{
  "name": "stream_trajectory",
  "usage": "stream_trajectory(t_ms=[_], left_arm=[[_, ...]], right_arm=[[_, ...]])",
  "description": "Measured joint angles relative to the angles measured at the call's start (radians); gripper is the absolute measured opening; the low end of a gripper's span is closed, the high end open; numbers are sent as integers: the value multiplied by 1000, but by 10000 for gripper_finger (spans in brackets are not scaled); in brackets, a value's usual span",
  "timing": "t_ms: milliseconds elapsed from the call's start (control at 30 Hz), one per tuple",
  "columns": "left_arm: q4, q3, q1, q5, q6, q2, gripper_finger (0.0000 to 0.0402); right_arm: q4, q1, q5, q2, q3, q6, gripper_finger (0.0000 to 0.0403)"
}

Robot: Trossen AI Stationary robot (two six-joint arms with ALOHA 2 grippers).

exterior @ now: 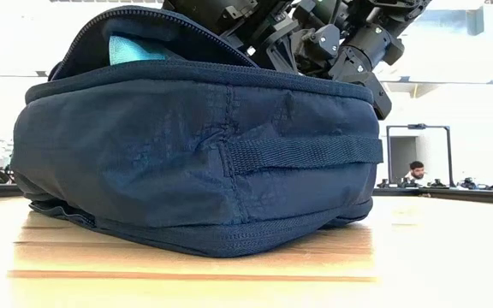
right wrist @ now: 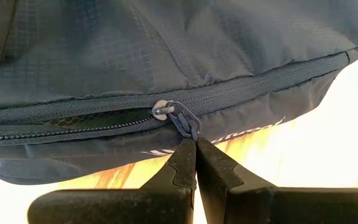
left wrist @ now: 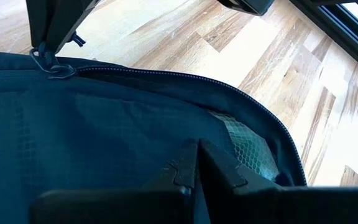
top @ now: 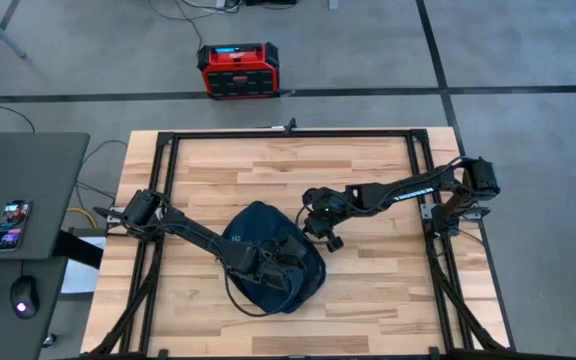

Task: Unpack backpack
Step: Open the backpack

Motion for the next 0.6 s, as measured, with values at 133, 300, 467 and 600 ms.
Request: stream_trajectory(t_ms=[133,300,467,600], left_arm=[[0,0,0,0,0,0,0],[15,0,0,0,0,0,0],[15,0,0,0,-20,-2,0],[14,0,2,0,-35,-2,0]], right_arm=[[0,0,0,0,0,0,0],[0,0,0,0,0,0,0],[0,0,0,0,0,0,0],[0,0,0,0,0,0,0]])
